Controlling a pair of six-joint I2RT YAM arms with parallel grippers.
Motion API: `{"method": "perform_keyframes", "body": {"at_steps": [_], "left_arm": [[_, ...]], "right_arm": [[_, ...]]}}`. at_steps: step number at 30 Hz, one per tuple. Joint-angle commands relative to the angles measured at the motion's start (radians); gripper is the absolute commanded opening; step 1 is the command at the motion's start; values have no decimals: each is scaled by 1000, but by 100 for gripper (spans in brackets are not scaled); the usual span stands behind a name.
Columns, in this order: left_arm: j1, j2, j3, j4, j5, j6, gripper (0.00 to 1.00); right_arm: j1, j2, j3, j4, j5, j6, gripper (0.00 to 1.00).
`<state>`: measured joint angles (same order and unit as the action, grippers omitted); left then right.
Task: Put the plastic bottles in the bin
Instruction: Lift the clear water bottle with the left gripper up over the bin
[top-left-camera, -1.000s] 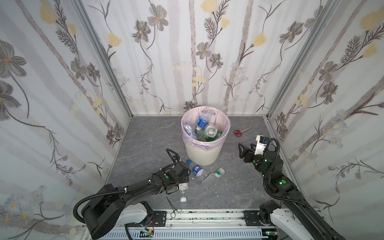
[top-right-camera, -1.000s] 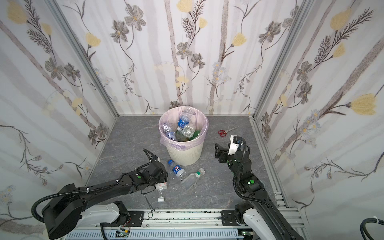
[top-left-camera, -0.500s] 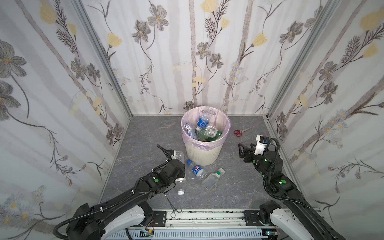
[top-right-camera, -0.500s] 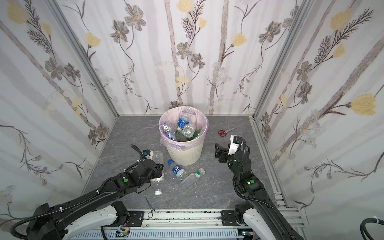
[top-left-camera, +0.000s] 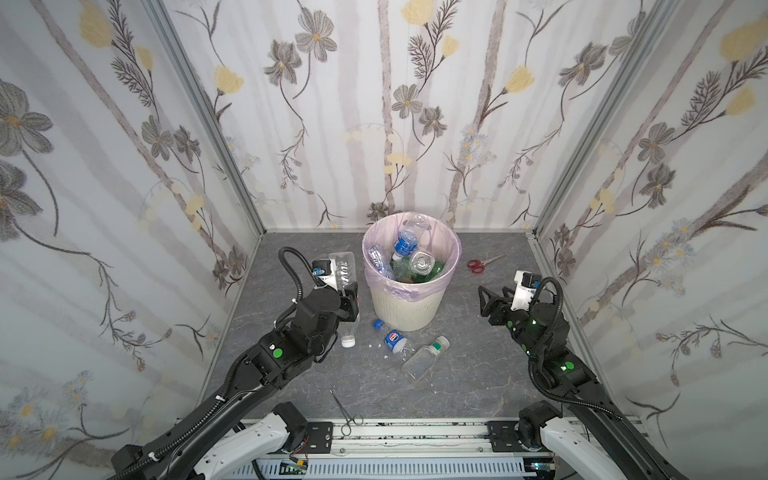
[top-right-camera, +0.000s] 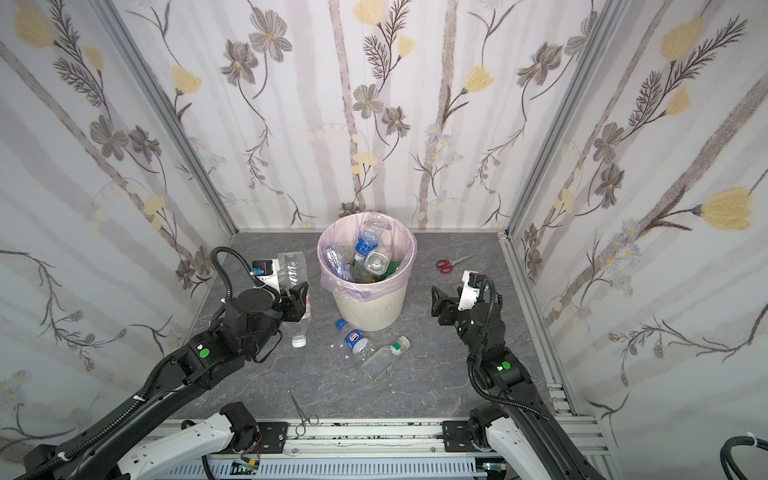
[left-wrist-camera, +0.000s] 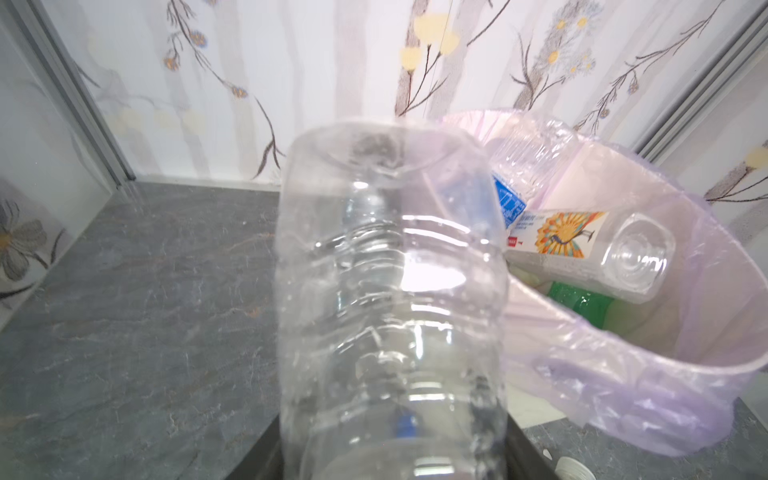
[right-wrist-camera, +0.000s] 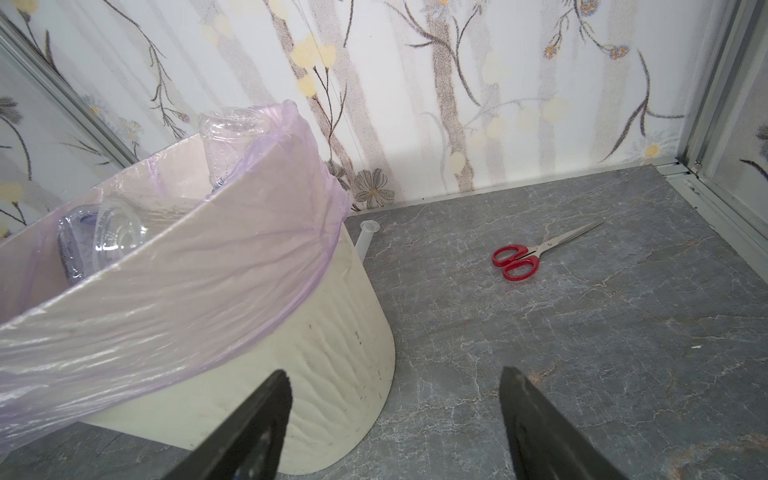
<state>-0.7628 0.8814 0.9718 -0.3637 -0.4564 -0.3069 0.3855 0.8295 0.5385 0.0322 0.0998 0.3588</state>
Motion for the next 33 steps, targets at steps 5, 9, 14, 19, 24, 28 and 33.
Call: {"method": "perform_keyframes", "body": {"at_steps": [5,9,14,19,24,28,33], "left_arm": [[15,140,221,17,1,186,56],[19,240,361,36,57,292,56],[37,346,480,83,104,397,56],[76,424,538,215,231,470,56],[98,507,577,321,347,532,56],[100,596,650,337,390,565,56],[102,683,707,367,473,598,56]], "right_arm": [[0,-16,3,-14,-13,14,80],[0,-29,1,-19,-12,17,79],[0,-48,-9,-26,-10,23,79],[0,-64,-14,-32,-10,26,79],[0,-79,-18,-35,-9,28,79],[0,-86,-23,-37,-9,32,79],[0,-89,-25,-38,-11,35,79]]}}
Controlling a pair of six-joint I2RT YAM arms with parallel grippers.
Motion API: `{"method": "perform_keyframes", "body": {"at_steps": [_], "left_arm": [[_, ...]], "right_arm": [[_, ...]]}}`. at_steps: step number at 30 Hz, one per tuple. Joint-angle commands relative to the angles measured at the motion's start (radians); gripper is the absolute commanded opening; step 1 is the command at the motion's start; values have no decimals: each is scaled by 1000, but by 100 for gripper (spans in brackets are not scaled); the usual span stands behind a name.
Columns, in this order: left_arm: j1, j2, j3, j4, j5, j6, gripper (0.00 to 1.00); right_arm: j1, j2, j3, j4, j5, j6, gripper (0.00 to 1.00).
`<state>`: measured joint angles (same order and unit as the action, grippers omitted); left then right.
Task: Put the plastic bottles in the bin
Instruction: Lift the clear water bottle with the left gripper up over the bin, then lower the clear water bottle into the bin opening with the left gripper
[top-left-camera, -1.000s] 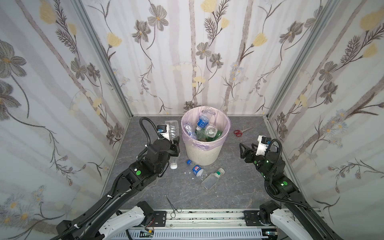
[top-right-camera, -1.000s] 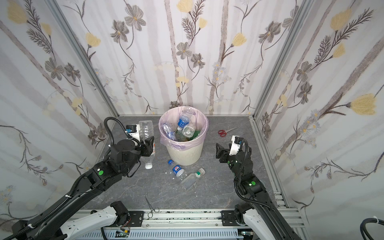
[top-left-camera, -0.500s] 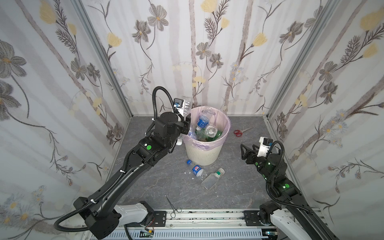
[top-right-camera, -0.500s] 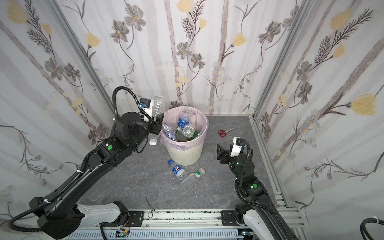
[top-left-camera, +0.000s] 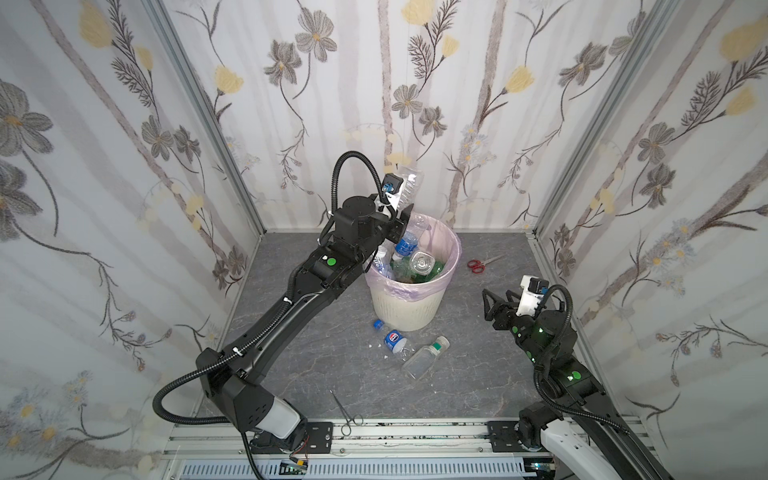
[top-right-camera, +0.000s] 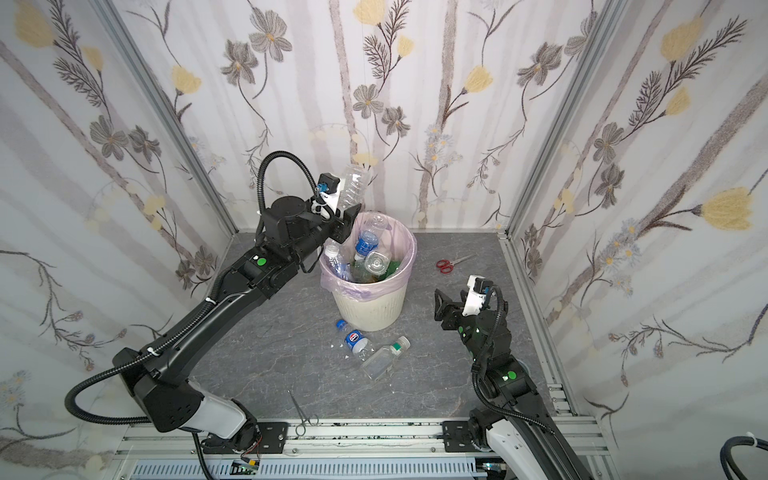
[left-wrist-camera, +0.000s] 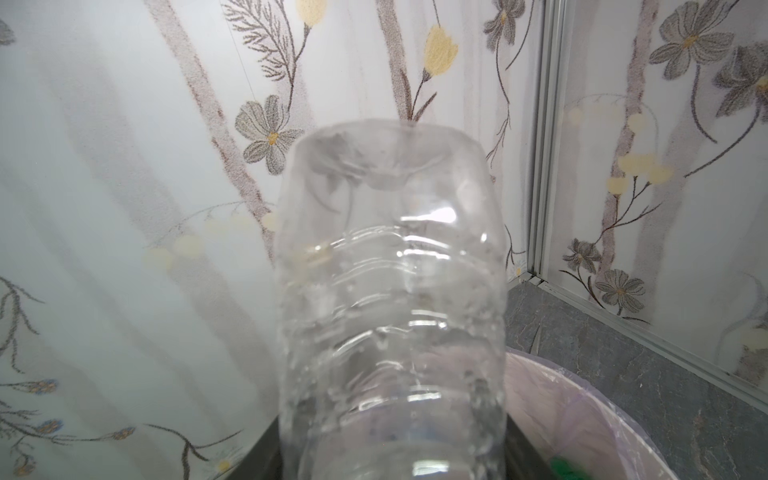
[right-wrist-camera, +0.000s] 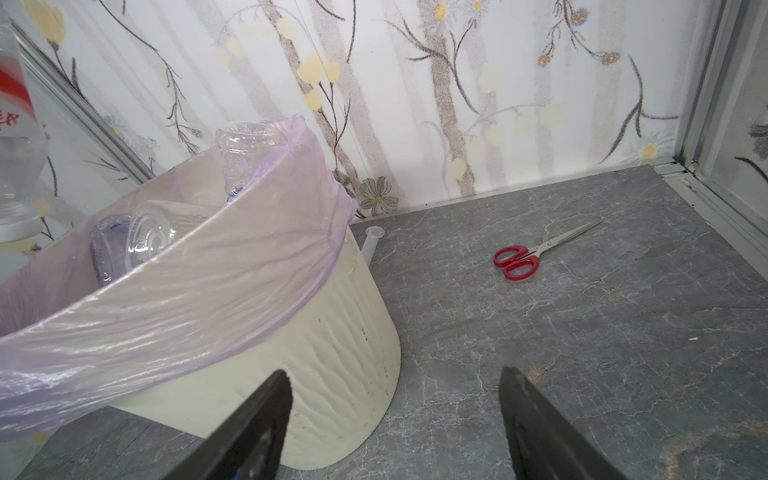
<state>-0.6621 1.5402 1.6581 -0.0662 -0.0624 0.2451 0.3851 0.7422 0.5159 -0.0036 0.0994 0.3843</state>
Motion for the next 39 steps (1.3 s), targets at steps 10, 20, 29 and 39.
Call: {"method": "perform_keyframes", "body": {"at_steps": [10,20,29,39], "left_arm": [[23,105,-6,155,207,140,58],[87,51,-207,419,330,90,60],[108,-8,-292,414,399,102,82],[117,-80,-324,385,512,35,83]], "right_arm": [[0,-6,-2,-6,-7,10,79],[1,-6,-4,-7,-4,11,79],[0,-9,-7,-9,0,14,79],[1,-7,-11,-10,-4,21,79]]}}
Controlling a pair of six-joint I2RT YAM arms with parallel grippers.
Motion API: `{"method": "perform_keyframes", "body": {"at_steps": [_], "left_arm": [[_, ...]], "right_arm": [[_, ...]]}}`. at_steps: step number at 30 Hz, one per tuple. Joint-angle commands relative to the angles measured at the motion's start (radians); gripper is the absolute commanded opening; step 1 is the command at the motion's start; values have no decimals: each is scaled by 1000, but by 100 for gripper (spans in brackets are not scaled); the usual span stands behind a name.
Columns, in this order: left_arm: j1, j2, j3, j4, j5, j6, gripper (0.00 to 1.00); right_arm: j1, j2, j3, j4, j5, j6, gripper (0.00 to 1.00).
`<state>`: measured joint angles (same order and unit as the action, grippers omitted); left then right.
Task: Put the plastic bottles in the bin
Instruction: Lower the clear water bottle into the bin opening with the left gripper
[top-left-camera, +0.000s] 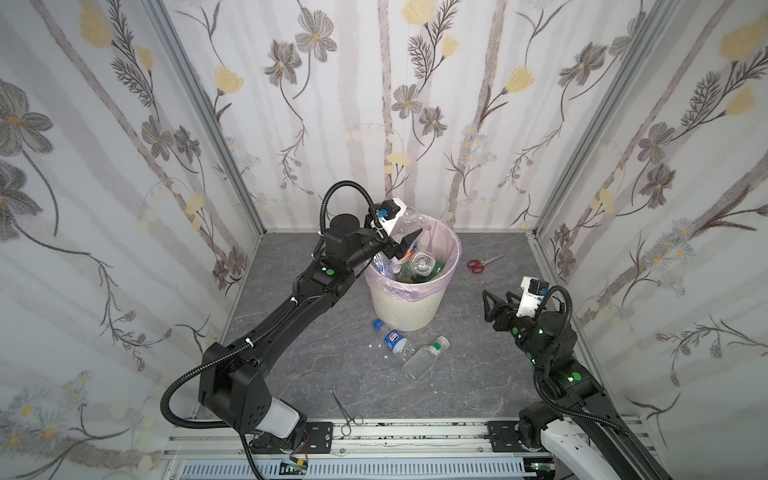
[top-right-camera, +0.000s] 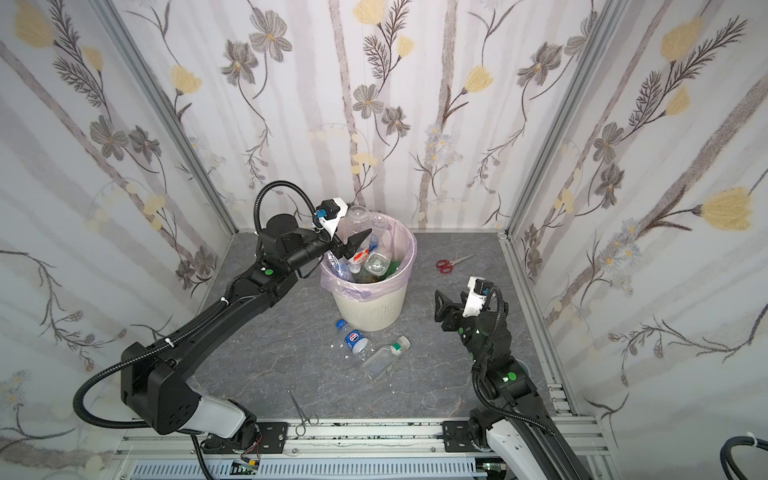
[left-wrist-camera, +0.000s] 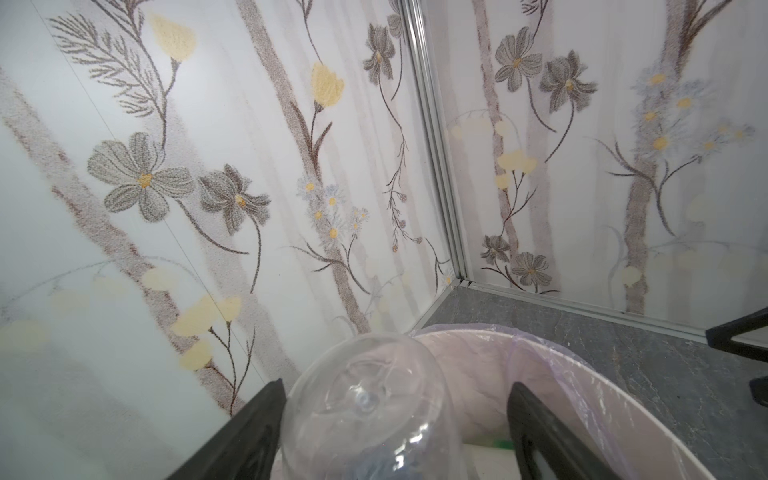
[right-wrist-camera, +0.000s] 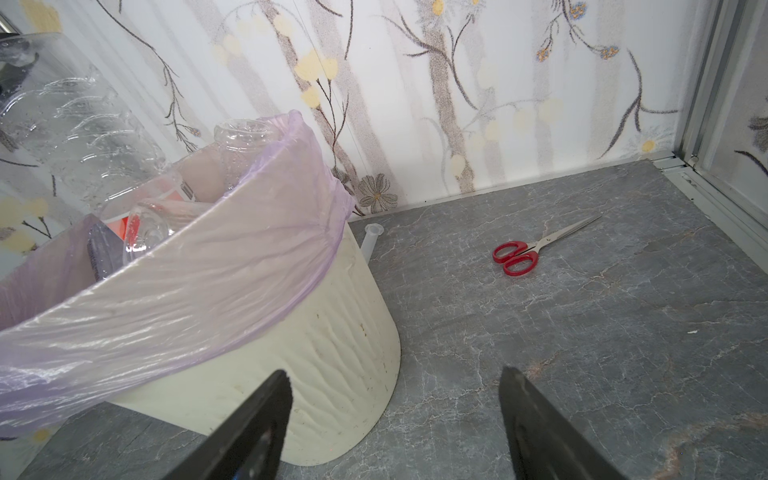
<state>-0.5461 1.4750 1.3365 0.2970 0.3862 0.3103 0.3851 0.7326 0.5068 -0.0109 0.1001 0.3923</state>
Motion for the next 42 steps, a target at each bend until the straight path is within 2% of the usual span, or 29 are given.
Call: {"method": "perform_keyframes", "body": {"at_steps": [1,5,10,14,19,20,21,22,30,42], "left_arm": [[2,-19,-1,18,74,-41,81],[2,-41,4,10,84,-71,71],[2,-65,3,-21,102,-92,62],[2,-73,12,-92,112,-108,58],[1,-83,-8,-98,48,-134,54],[2,-77,-1,-99,32,-150,50],[1,-71,9,-102,11,-166,39],[2,-63,22,-107,-2,-184,33],[0,-68,17,-158,5,-203,36],[-18,-348,-319,-294,51,-277,36]], "right_arm": [[0,1,-2,-4,-7,13,79],[0,-1,-2,-4,-7,15,79],[0,-2,-5,-4,-7,19,79],[1,-2,-5,-4,-8,20,79],[1,1,-5,-3,-10,23,79],[1,2,-5,-1,-11,25,79],[0,2,-5,-2,-12,26,79],[1,2,-5,-1,-13,27,79],[1,-10,-7,-14,-5,31,79],[-1,17,-7,10,-16,28,79]]}}
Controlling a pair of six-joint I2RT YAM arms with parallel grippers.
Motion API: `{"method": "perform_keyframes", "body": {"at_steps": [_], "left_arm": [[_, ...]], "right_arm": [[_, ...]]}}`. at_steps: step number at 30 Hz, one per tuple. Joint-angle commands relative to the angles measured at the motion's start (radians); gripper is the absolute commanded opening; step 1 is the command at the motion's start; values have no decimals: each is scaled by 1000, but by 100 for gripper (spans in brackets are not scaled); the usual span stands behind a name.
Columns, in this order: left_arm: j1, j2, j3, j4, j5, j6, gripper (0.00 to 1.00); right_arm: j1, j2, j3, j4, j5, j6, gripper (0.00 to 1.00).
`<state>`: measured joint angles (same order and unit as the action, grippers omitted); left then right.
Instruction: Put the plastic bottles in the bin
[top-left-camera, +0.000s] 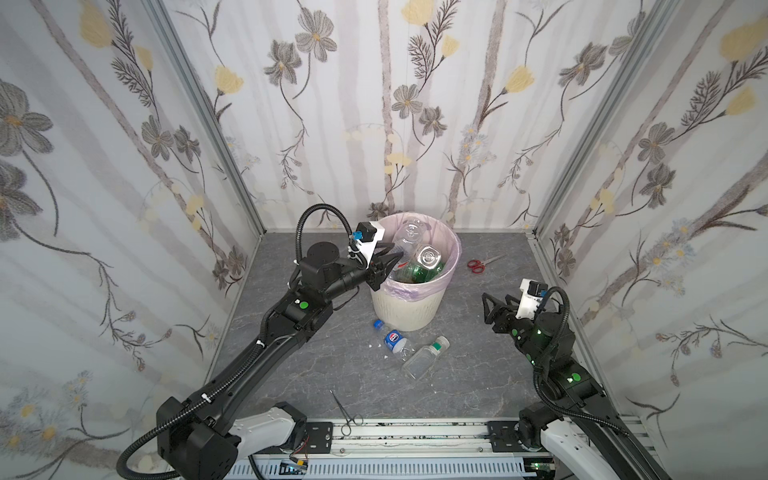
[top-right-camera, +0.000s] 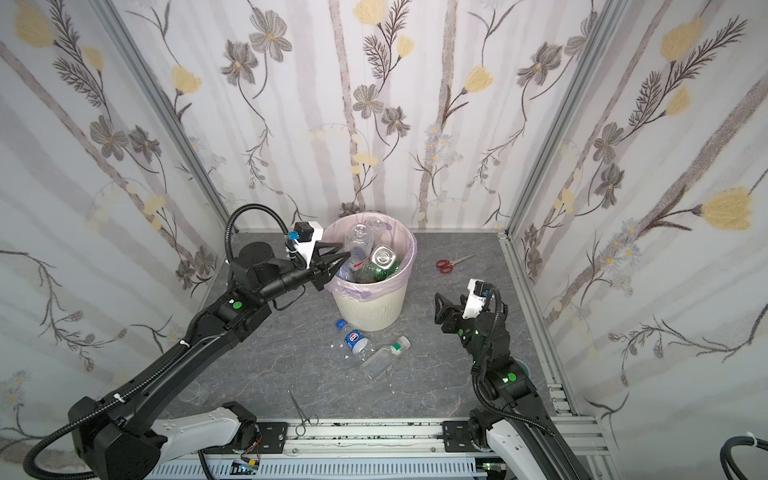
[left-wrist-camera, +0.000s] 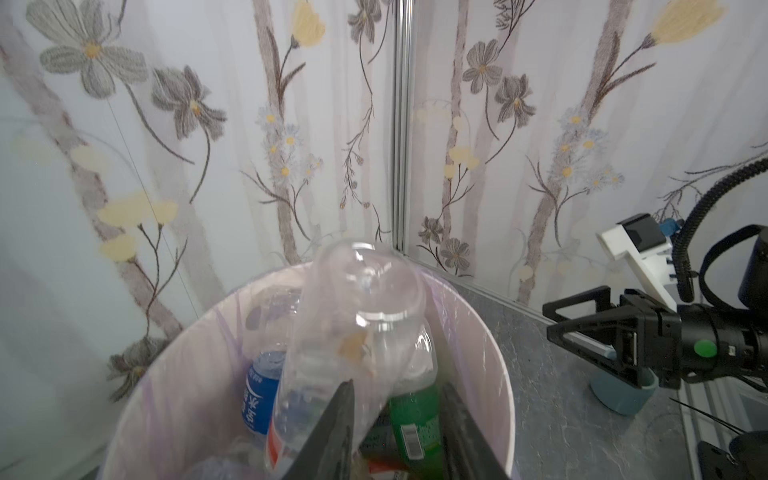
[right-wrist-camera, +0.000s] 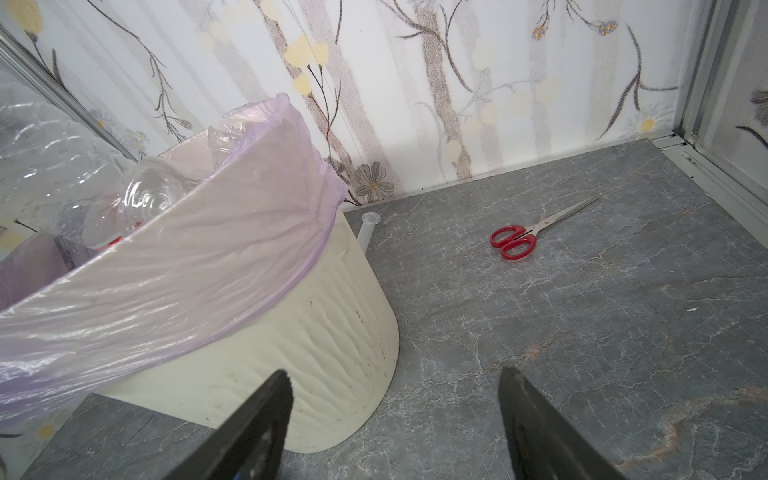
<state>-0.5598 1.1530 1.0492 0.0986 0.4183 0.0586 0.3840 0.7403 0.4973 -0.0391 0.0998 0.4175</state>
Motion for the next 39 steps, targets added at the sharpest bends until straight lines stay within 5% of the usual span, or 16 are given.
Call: {"method": "perform_keyframes", "body": {"at_steps": [1,7,15,21,39], "left_arm": [[-8,-38,-45,-117,19,-26,36],[-22,-44,-33,-186,-60,-51,36],[-27,8,141,-186,-46,-162,69],[-67,71,211,-232,-88,0,84],[-165,327,442,-303,-339,222,83]], "right_arm": [[0,12,2,42,-19,4,79],[0,25,4,61,-37,21,78],[0,23,6,58,-38,25,78],[0,21,6,56,-43,26,78],[-2,-23,-25,41,-31,33,78]]}}
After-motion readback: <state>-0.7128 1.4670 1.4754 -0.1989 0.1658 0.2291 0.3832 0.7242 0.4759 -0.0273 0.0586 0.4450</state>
